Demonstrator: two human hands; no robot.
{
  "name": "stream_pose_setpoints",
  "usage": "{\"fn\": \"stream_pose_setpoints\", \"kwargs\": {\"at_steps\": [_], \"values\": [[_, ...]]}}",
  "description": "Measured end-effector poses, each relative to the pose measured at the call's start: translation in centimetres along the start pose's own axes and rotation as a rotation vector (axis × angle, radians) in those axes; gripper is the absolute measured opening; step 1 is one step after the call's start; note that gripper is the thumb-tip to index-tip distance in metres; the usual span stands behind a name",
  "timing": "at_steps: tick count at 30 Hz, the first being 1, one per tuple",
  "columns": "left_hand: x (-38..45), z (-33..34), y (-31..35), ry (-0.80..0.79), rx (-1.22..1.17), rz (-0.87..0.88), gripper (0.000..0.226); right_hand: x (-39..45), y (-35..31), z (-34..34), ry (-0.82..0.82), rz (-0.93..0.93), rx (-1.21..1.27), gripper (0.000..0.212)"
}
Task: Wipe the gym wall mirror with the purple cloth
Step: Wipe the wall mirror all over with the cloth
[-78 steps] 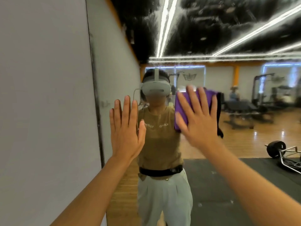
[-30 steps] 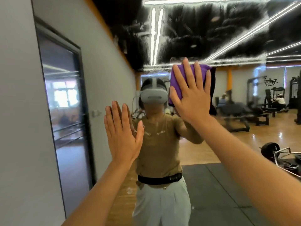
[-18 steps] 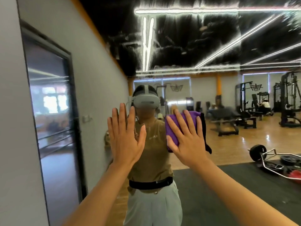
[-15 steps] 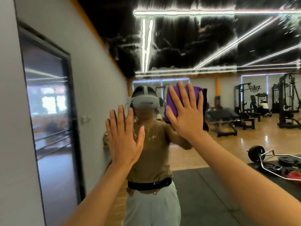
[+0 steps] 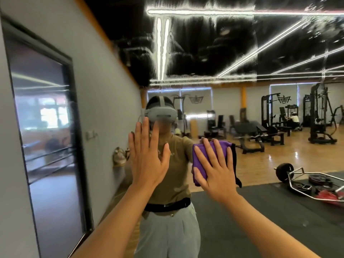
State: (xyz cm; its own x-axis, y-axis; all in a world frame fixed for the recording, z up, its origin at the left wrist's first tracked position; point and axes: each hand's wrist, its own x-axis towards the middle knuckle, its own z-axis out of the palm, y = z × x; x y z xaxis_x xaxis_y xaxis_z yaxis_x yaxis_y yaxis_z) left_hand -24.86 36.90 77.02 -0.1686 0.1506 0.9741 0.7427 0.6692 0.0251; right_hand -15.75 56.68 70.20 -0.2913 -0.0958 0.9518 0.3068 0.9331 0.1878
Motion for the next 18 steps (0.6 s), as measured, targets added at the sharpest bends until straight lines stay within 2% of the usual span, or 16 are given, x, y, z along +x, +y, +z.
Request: {"fn": "stream_pose_setpoints", "kwargs": {"at_steps": [3,7,10,13,16,18], "values": [[0.0,0.6,0.6,-0.010,0.013,-0.016,0.070,2.6,0.4,-0.7,0.023,-0.007,0.025,0.061],[0.1,1.1,1.0,-0.004,0.023,-0.024,0.070,11.8,3.0,-2.5,0.093,0.056,0.027,0.063],[0.0,1.3,1.0,0.019,0.041,-0.020,0.070,16.3,4.6,-3.7,0.080,0.102,0.028,0.064],[0.0,1.4,1.0,0.028,0.045,-0.020,0.070,14.4,4.5,-3.2,0.105,0.124,0.026,0.064],[-0.1,1.6,0.9,0.029,0.048,-0.012,0.071,7.4,4.0,-1.6,0.102,0.132,0.038,0.063],[-0.1,1.7,0.8,0.026,0.052,-0.010,0.071,2.5,4.0,-0.9,0.069,0.075,0.030,0.060]]}}
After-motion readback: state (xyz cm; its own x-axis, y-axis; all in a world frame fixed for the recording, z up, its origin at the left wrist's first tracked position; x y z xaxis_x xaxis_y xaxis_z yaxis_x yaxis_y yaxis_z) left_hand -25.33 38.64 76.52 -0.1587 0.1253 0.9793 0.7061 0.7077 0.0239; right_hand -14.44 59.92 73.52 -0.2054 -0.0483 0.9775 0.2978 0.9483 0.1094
